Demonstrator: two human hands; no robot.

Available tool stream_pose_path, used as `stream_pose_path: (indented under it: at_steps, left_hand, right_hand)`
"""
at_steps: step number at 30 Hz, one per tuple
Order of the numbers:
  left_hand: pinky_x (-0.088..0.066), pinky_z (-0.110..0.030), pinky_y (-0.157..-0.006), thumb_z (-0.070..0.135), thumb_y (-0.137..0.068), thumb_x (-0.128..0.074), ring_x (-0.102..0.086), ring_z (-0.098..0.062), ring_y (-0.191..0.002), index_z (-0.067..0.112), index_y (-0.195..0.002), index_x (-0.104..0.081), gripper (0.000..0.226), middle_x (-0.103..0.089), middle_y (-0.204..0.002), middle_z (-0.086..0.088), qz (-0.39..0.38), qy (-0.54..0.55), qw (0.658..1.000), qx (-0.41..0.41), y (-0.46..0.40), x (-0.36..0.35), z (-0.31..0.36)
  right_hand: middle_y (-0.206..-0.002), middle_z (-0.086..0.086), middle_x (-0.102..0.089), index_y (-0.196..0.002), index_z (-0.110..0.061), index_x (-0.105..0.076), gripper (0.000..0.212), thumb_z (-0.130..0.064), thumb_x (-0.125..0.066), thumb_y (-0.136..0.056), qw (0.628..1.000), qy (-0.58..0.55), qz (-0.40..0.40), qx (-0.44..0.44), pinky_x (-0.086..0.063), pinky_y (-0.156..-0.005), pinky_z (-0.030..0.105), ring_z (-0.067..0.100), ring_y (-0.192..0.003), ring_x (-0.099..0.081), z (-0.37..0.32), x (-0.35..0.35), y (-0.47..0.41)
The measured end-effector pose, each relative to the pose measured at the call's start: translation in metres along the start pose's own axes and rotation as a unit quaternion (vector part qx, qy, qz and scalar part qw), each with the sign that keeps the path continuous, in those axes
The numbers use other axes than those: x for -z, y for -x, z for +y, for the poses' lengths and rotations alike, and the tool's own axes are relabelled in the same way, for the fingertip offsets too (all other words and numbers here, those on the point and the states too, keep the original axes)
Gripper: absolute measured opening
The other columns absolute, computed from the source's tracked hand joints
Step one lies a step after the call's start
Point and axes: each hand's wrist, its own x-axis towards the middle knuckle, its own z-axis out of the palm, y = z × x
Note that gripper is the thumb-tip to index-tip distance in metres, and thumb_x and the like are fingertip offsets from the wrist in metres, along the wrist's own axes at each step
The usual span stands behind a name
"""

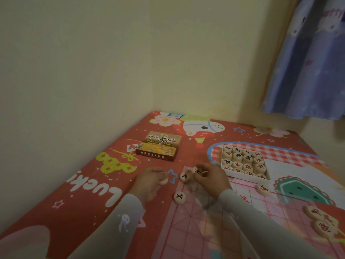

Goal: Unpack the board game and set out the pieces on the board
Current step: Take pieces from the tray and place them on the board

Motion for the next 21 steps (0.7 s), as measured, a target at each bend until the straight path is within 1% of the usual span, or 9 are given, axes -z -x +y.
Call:
stream_pose_path:
  at_steps: [3,5,7,9,10,12,14,18,21]
  left_hand:
    - [-0.056,-0.037,-0.078,-0.014,-0.089,-0.053,-0.063,-0.028,-0.089,-0.001,-0.107,-0.056,0.023,-0.059,-0.101,-0.019,0.009,0.035,0.999,0.025,-0.011,0.001,-0.001]
    - [-0.057,-0.039,-0.077,-0.013,-0.091,-0.049,-0.063,-0.029,-0.085,0.000,-0.099,-0.057,0.017,-0.058,-0.101,-0.021,0.014,0.047,0.998,0.032,-0.013,-0.002,0.001]
    - [-0.056,-0.040,-0.079,-0.011,-0.093,-0.045,-0.063,-0.029,-0.081,0.003,-0.095,-0.057,0.018,-0.057,-0.097,-0.020,0.020,0.052,0.998,0.031,-0.017,-0.005,0.001]
    - [-0.055,-0.042,-0.082,-0.012,-0.094,-0.040,-0.063,-0.030,-0.083,0.003,-0.099,-0.057,0.024,-0.057,-0.095,-0.017,0.011,0.050,0.998,0.027,-0.020,-0.007,0.003]
    - [-0.055,-0.042,-0.083,-0.013,-0.093,-0.037,-0.064,-0.031,-0.088,0.004,-0.101,-0.057,0.028,-0.057,-0.097,-0.017,0.002,0.050,0.999,0.023,-0.021,-0.008,0.003]
    - [-0.056,-0.039,-0.078,-0.015,-0.092,-0.033,-0.063,-0.032,-0.096,0.005,-0.103,-0.058,0.034,-0.058,-0.103,-0.015,-0.015,0.047,0.999,0.014,-0.023,-0.009,0.002]
    - [-0.055,-0.034,-0.073,-0.015,-0.093,-0.034,-0.063,-0.028,-0.095,0.005,-0.106,-0.058,0.034,-0.059,-0.106,-0.014,-0.027,0.047,0.999,0.004,-0.023,-0.010,0.002]
    - [-0.054,-0.037,-0.084,-0.015,-0.092,-0.036,-0.062,-0.028,-0.099,0.002,-0.112,-0.057,0.034,-0.061,-0.110,-0.017,-0.041,0.071,0.997,-0.003,-0.025,-0.009,0.000]
    - [-0.053,-0.039,-0.085,-0.016,-0.091,-0.035,-0.062,-0.030,-0.099,0.003,-0.109,-0.057,0.034,-0.062,-0.111,-0.019,-0.041,0.075,0.996,-0.002,-0.025,-0.008,-0.002]
  right_hand:
    - [-0.114,-0.002,-0.067,-0.122,-0.019,-0.063,0.033,-0.024,-0.063,-0.089,0.999,0.037,-0.010,0.014,-0.049,-0.085,0.027,0.015,-0.099,-0.063,0.007,-0.004,-0.013]
    - [-0.107,0.000,-0.067,-0.113,-0.019,-0.066,0.023,-0.021,-0.061,-0.091,0.998,0.049,-0.018,0.025,-0.048,-0.080,0.027,0.017,-0.095,-0.063,0.008,-0.008,-0.019]
    - [-0.104,-0.001,-0.066,-0.109,-0.020,-0.065,0.019,-0.022,-0.059,-0.092,0.998,0.056,-0.023,0.025,-0.045,-0.077,0.025,0.016,-0.091,-0.060,0.011,-0.014,-0.025]
    - [-0.104,-0.002,-0.065,-0.110,-0.021,-0.064,0.019,-0.026,-0.058,-0.092,0.998,0.059,-0.025,0.020,-0.046,-0.078,0.027,0.015,-0.091,-0.059,0.013,-0.020,-0.031]
    - [-0.103,-0.002,-0.065,-0.109,-0.021,-0.064,0.019,-0.027,-0.058,-0.092,0.997,0.063,-0.027,0.019,-0.048,-0.079,0.029,0.016,-0.091,-0.058,0.013,-0.022,-0.034]
    - [-0.102,0.000,-0.065,-0.107,-0.021,-0.065,0.017,-0.027,-0.059,-0.092,0.997,0.070,-0.027,0.019,-0.050,-0.081,0.032,0.017,-0.091,-0.059,0.013,-0.025,-0.040]
    - [-0.101,0.000,-0.065,-0.106,-0.020,-0.066,0.017,-0.027,-0.059,-0.092,0.997,0.066,-0.030,0.017,-0.049,-0.081,0.032,0.017,-0.090,-0.059,0.012,-0.027,-0.044]
    - [-0.100,0.000,-0.067,-0.104,-0.019,-0.069,0.018,-0.028,-0.057,-0.094,0.994,0.090,-0.052,0.034,-0.050,-0.083,0.034,0.018,-0.092,-0.060,0.011,-0.028,-0.043]
    - [-0.108,-0.004,-0.064,-0.109,-0.015,-0.070,0.023,-0.025,-0.053,-0.096,0.994,0.079,-0.047,0.057,-0.046,-0.091,0.033,0.019,-0.103,-0.058,0.009,-0.025,-0.040]
